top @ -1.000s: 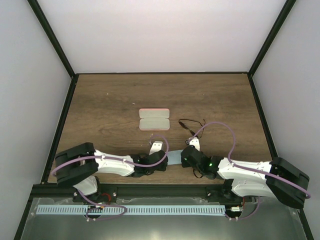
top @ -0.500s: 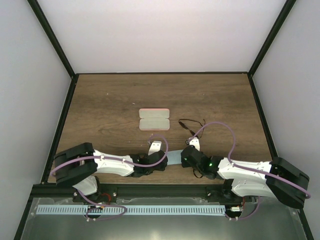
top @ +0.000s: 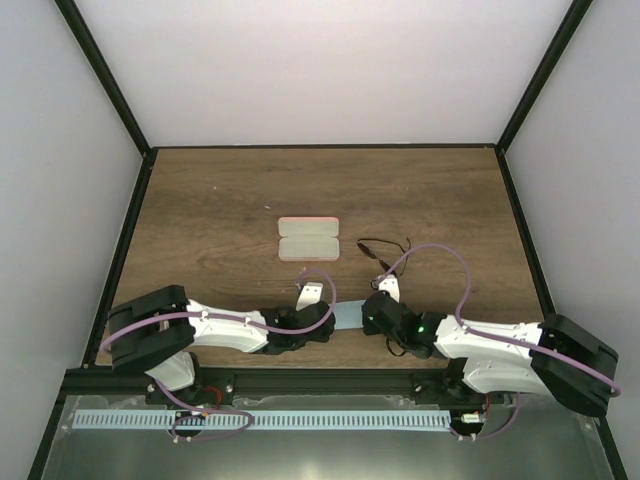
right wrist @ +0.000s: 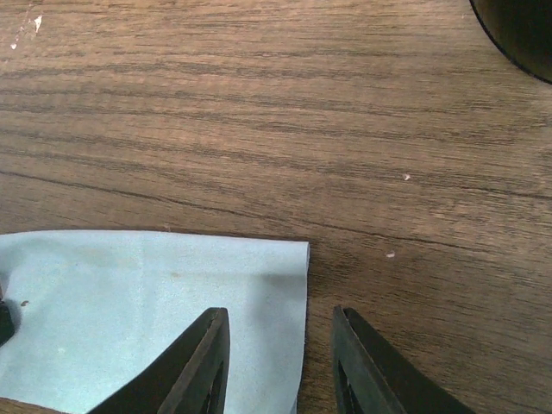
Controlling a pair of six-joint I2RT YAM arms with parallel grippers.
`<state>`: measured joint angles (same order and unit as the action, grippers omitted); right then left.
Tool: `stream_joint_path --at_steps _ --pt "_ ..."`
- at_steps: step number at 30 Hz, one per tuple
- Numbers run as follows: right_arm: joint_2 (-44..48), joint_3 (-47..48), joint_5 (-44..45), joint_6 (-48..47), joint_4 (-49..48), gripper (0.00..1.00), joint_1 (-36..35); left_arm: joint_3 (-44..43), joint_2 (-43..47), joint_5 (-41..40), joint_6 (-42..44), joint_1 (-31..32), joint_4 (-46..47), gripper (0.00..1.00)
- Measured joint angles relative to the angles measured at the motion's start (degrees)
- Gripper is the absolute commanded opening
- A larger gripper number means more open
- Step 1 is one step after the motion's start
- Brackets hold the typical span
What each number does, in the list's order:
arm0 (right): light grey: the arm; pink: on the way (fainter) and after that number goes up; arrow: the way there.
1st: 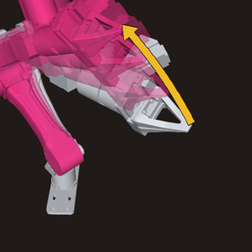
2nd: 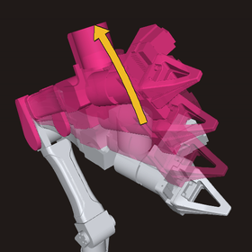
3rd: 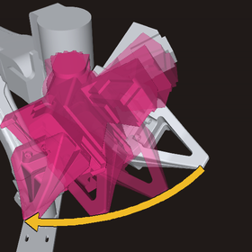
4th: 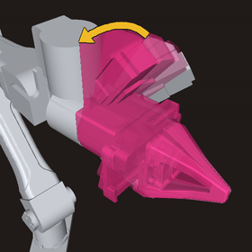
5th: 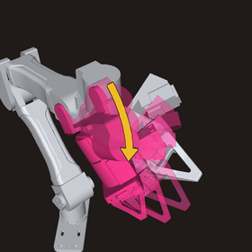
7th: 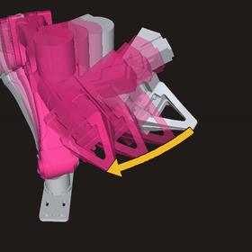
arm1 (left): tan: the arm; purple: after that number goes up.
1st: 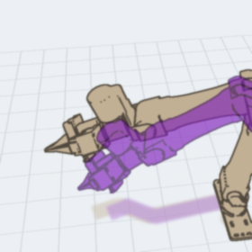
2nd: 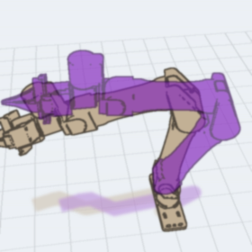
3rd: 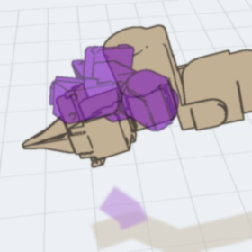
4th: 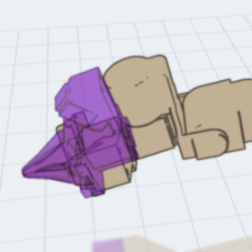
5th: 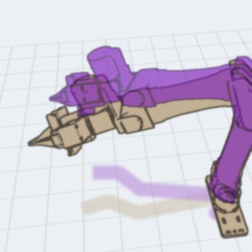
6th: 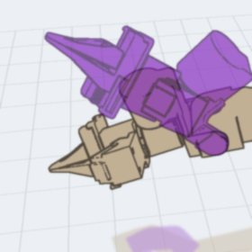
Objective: Organize the sunglasses
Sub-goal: Pick up the glasses cleaning cloth from the center of the board.
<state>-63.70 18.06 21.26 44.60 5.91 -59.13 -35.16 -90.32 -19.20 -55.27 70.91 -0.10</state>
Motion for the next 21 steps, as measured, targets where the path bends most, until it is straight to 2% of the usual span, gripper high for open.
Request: stream_joint_path --at_steps 21 --pt "-4.6 0.5 0.0 0.0 -1.6 0.32 -0.4 0.0 0.1 -0.3 0.0 0.0 -0.2 0.04"
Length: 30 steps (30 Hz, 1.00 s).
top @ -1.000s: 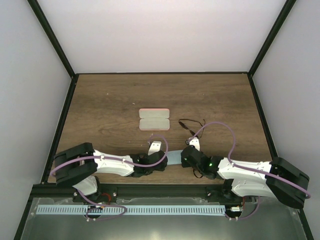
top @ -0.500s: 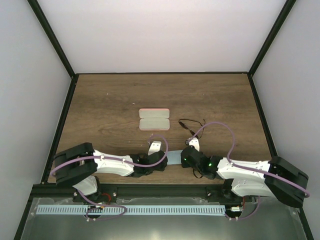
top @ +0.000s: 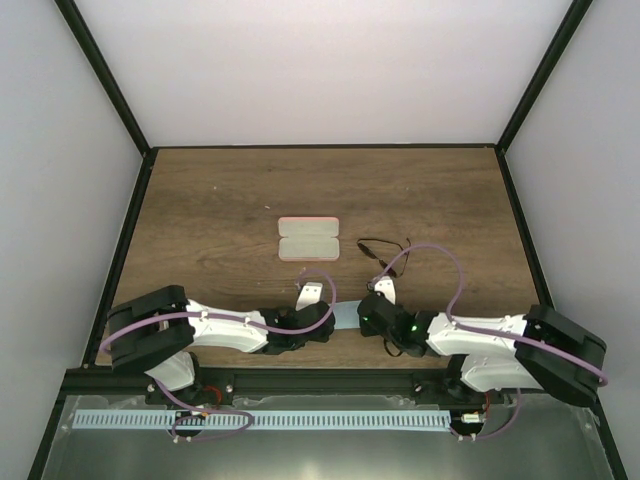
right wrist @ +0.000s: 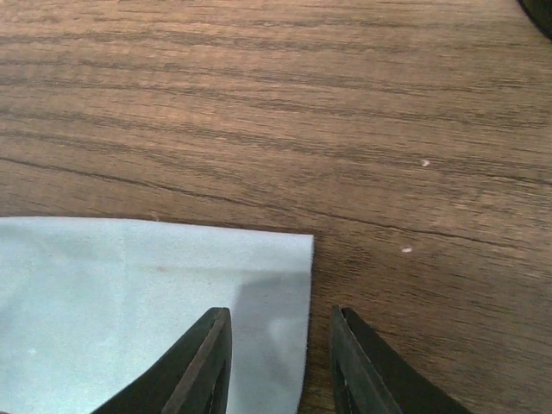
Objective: Organize the sunglasses
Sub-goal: Pick up the glasses cleaning cloth from the center of the board.
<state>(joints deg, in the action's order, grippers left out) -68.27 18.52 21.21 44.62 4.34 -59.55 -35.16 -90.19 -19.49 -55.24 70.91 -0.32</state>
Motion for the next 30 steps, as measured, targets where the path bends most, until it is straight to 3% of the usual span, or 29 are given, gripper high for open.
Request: stream_joint_path --at_steps 18,30 --pt "-2.3 1.4 0.0 0.3 -0.4 0.2 -1.5 1.2 1.3 0.0 0.0 0.0 0.2 0.04" --pt "-3.0 1.7 0.1 0.8 -0.3 0.02 -1.8 1.2 1.3 -0.2 0.1 0.0 0.2 0.04"
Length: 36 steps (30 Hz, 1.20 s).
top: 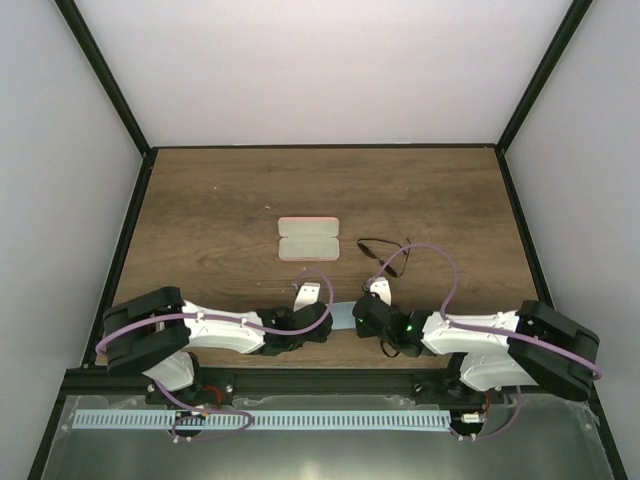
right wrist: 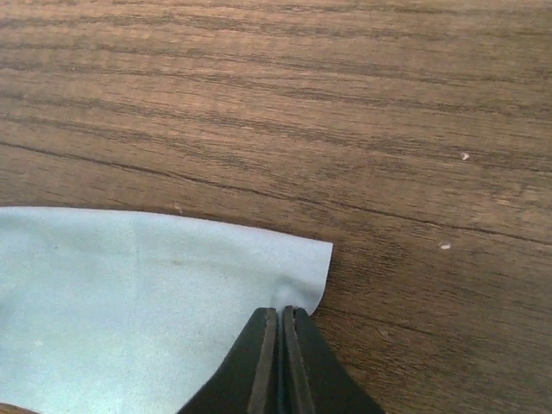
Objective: Organize the sunglasses
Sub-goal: Pick up the glasses cleaning cloth from the center of the board.
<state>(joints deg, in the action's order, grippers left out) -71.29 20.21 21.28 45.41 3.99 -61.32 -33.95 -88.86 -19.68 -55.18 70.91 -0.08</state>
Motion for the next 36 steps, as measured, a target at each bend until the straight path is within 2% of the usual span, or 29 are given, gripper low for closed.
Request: stream_joint_path --at_steps 21,36 --pt "0.0 3.3 1.0 -1.0 0.7 0.01 -0.3 -1.0 1.6 -4.8 2.1 -0.3 -1.3 0.04" --pt "-4.7 10.6 2.6 -5.4 0.0 0.01 0.2 -1.5 5.4 -7.3 5.3 -5.3 -2.4 0.04"
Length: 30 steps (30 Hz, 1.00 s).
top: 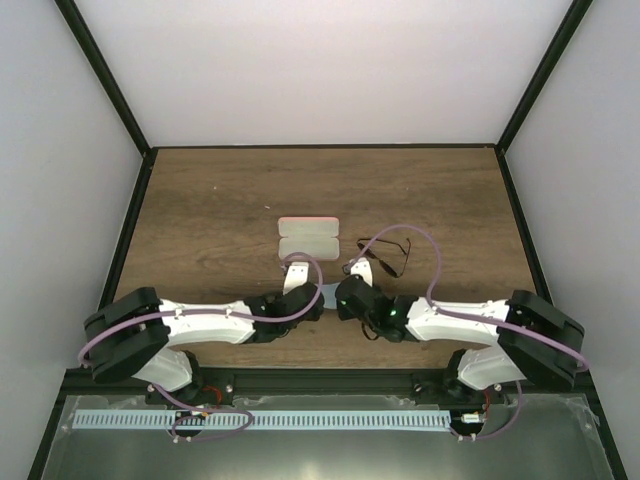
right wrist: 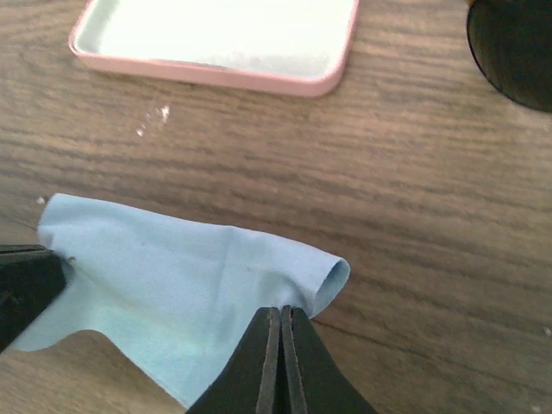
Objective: Organize the sunglasses
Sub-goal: Pick up the glasses cleaning cloth from the center of the board, then place the glasses cleaning cloth in the sunglasses case.
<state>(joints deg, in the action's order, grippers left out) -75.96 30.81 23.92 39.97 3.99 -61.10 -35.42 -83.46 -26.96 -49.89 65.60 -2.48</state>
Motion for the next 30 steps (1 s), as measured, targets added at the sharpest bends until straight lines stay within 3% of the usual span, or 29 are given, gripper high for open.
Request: stream_joint_path --at_steps 22,30 --pt "-13.5 13.1 -2.4 -9.6 -6.9 0.01 8.5 -1.7 0.6 0.6 8.1 -14.4 3.5 0.04" --pt "-18.0 18.1 -4.5 -12.3 -8.6 0.01 11.9 -4.4 -4.6 4.4 10.7 -20.3 6.9 0.04"
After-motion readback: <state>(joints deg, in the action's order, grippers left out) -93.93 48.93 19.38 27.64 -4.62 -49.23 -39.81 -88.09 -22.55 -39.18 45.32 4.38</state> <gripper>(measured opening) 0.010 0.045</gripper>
